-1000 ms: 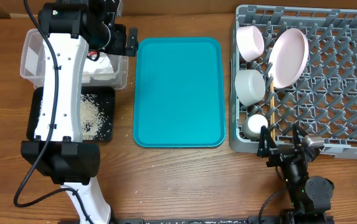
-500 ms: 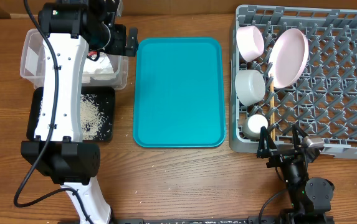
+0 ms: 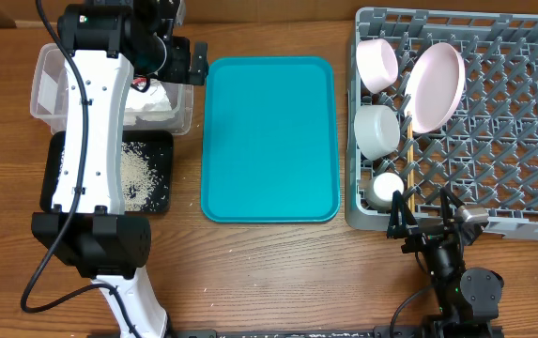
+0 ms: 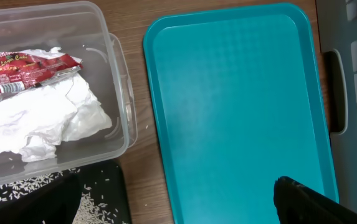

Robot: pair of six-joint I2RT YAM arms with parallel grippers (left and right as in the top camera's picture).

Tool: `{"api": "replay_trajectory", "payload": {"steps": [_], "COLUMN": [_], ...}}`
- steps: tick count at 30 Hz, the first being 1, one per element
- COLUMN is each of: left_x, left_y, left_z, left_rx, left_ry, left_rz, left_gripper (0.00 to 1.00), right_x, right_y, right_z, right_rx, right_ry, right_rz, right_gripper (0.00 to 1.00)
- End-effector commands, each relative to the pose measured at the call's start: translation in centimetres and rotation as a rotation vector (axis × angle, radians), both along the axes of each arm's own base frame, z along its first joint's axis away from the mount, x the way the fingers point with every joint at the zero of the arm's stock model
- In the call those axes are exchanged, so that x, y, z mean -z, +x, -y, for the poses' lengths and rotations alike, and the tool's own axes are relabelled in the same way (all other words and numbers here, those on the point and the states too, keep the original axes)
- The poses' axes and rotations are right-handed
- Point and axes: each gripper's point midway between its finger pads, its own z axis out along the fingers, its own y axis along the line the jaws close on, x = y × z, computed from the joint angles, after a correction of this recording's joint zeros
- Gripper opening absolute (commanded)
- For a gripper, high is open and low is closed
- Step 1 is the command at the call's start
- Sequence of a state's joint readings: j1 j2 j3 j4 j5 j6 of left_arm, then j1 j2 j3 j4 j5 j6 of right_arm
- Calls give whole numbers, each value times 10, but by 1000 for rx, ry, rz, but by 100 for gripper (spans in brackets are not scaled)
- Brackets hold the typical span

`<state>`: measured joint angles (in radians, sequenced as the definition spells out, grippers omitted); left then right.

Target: Sort waste into correct bins and load items into the dishwasher

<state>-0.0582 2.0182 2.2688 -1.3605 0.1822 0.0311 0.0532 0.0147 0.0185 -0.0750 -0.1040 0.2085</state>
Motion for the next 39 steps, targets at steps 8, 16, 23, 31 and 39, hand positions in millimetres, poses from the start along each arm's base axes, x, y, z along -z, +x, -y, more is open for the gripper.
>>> {"api": "replay_trajectory", "payload": {"steps": [8,16,23,31,39], "left_x": [-11,-98,-136,-81,16], "left_y": [-2,4,-21,-89,-159], "left_z": [-18,-15,-11,-24,-49], "left_rx": [-54,-36,-27,-55,-136], "left_ry": [73,52,11,21,28], "left_rz": [31,356,631,813,879], "left_gripper": [100,100,100,100,100], "right_x": [2,2,2,2,2], "right_y": [0,0,0,0,0], "right_z": [-1,-1,-1,-1,-1], "right_rx": [-5,-5,-6,-5,-5], "right_ry": [1,1,1,1,1], "right_rz": [3,3,3,3,3], "right_gripper": [100,100,100,100,100]}}
